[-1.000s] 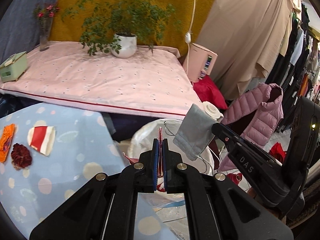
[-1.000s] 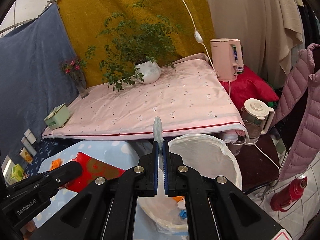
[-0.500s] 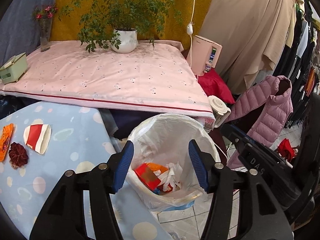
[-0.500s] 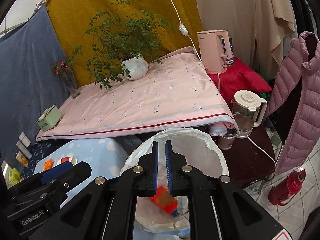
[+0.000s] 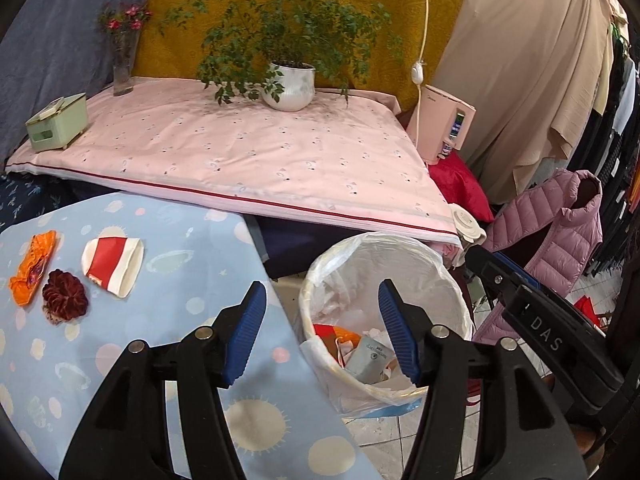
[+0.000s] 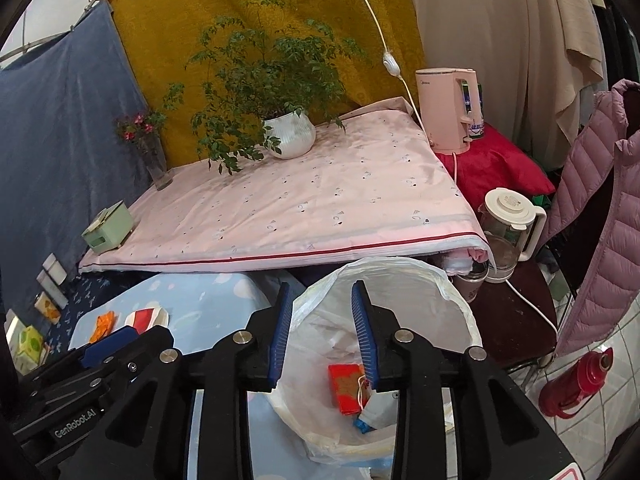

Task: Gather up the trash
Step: 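Open both grippers to drop the packet and mask into the bin, then grasp the orange bag with the left gripper while the right gripper grasps the dark red scrunchie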

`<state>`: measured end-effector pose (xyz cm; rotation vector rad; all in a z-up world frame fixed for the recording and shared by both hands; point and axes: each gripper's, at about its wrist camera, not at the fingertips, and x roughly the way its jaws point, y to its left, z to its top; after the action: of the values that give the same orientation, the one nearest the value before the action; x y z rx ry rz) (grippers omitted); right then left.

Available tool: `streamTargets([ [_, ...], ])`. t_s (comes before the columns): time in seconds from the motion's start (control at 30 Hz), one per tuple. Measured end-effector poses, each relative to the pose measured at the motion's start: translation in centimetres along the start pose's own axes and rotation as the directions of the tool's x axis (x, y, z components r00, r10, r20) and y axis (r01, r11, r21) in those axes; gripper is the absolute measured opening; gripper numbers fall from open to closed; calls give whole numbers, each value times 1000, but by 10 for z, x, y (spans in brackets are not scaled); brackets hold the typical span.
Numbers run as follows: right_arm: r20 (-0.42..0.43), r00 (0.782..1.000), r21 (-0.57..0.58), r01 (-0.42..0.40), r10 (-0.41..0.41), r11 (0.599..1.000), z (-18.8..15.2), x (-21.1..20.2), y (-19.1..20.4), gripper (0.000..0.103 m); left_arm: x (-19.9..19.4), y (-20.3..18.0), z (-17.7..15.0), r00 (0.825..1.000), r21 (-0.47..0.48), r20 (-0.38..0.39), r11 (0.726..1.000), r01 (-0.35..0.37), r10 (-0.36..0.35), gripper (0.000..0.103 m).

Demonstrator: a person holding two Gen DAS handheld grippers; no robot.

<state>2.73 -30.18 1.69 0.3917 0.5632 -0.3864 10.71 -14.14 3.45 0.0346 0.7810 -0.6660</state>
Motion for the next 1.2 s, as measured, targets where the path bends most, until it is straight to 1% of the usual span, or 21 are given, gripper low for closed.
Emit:
streamTargets([
  [0.13,-4,1000,-20,-11,11,1000,-2,-1,15,33,-7,15,-4,1000,-21,7,1000,-18,18,56],
  [0.27,-4,1000,-40,-22,22,999,-4,-3,31,38,-15,31,-7,999,-41,14,998,-36,37,56],
  [0.6,-17,998,-98,-65,64,993,-13,-9,80,39,-41,80,-17,996,-110,33,991,-81,85,56],
  [0.73,-20,996,-117,-86,84,989,-20,-14,102,41,-56,101,-22,991,-130,46,985,-116,123,56],
  [0.77,-21,996,-122,-90,89,988,-21,-15,108,45,-61,105,-23,990,-136,48,983,-124,131,56],
  [0.83,-23,995,-131,-103,100,986,-26,-18,120,47,-70,116,-27,987,-145,50,979,-146,154,56],
  [0.93,-30,993,-139,-116,113,984,-31,-21,131,47,-82,131,-34,981,-153,46,971,-181,190,57],
  [1.2,-57,986,-162,-166,158,973,-52,-30,171,48,-104,161,-51,969,-161,39,959,-235,244,58],
])
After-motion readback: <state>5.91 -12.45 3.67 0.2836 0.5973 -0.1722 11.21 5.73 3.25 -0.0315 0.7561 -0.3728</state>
